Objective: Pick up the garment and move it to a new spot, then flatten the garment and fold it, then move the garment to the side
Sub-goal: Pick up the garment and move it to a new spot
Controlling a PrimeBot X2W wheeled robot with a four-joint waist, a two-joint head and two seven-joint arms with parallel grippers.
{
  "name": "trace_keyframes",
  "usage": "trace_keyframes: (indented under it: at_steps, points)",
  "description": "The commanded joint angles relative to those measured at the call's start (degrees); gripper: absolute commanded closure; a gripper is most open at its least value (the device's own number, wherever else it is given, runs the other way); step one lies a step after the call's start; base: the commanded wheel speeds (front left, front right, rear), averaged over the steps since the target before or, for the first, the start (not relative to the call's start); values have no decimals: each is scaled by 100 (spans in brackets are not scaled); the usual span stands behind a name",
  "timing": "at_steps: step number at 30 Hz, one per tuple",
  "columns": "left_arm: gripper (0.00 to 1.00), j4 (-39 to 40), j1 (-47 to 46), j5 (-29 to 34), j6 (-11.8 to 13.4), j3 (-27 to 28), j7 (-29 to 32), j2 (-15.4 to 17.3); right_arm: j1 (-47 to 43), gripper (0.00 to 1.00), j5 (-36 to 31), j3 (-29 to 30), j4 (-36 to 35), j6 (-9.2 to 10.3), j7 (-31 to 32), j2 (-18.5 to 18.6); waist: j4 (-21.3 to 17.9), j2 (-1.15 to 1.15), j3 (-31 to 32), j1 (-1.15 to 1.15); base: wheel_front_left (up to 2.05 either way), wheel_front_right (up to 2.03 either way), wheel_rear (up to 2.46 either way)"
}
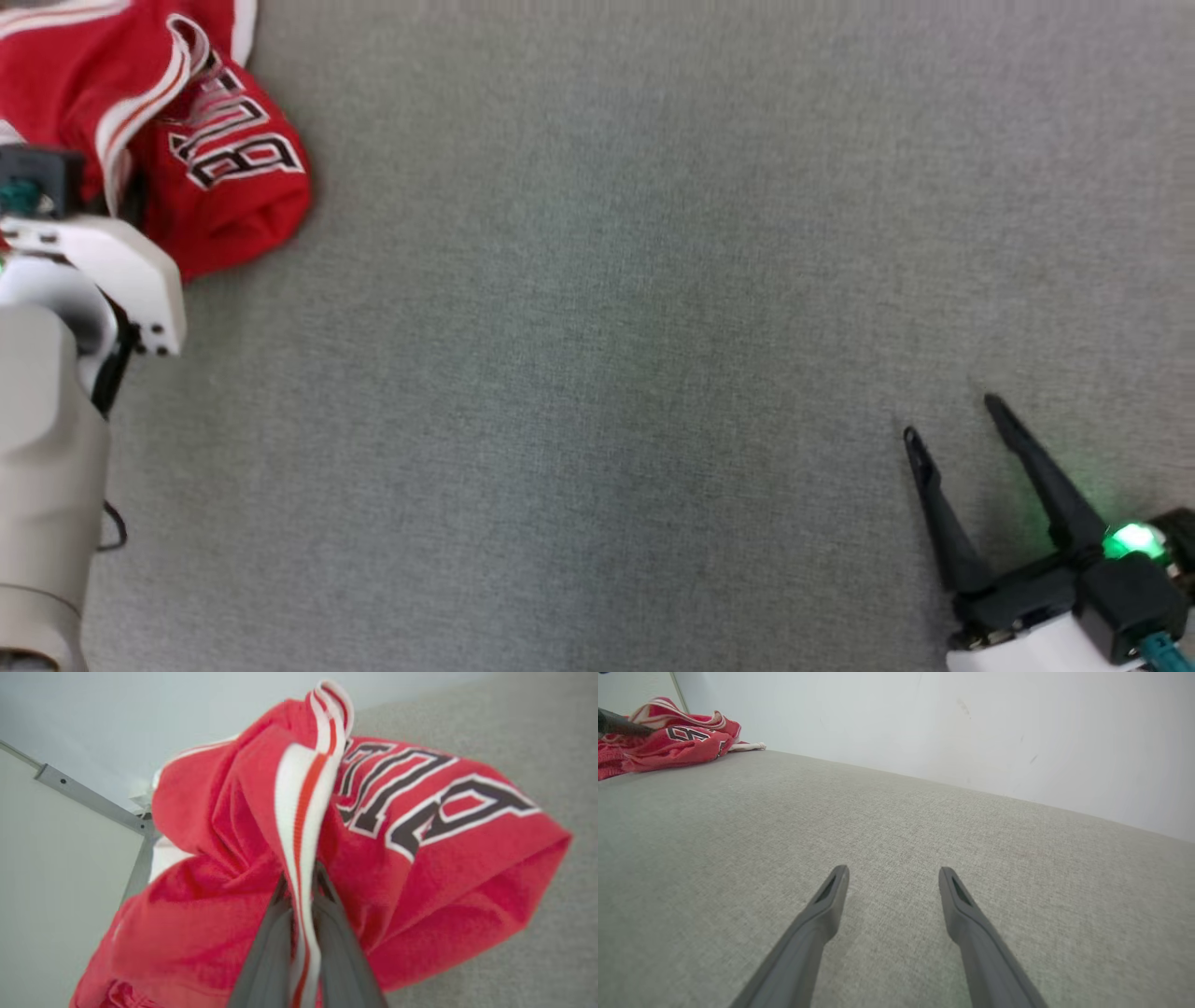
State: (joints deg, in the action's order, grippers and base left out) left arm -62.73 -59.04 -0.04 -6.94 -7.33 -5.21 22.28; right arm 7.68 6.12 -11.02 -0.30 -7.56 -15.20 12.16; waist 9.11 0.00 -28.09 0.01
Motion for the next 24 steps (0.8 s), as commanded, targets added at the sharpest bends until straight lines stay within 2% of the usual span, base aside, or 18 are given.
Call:
trace_keyframes:
  at_steps: [1, 8, 12, 14, 19, 24]
  points:
    - [100, 43, -168, -7, 58, 21, -167, 80, -166, 0, 43, -14, 92, 14, 7, -56, -43, 0, 304, -1, 0, 0, 0]
    - [100, 309, -586, -116, 8, -53, -463, 210, -472, 0, 180, -117, 288, 14, 6, -356, -211, 0, 1392, -1, 0, 0, 0]
    - [100, 604, -782, -269, -43, -186, -294, 185, -680, 0, 242, -134, 349, 14, 6, -491, -387, 0, 1969, -1, 0, 0, 0]
    - [100, 831, -838, -378, -44, -317, -146, 113, -780, 0, 268, -129, 364, 14, 6, -545, -484, 0, 2211, -1, 0, 0, 0]
    - [100, 1778, -599, -1181, -42, -1004, 568, -35, -1023, 0, 315, -45, 347, 14, 6, -622, -728, 0, 2664, -1, 0, 0, 0]
    - [100, 3407, -130, -2210, -44, -1711, 1442, 257, -1193, 0, 325, 13, 309, 14, 6, -682, -1035, 0, 2858, -1, 0, 0, 0]
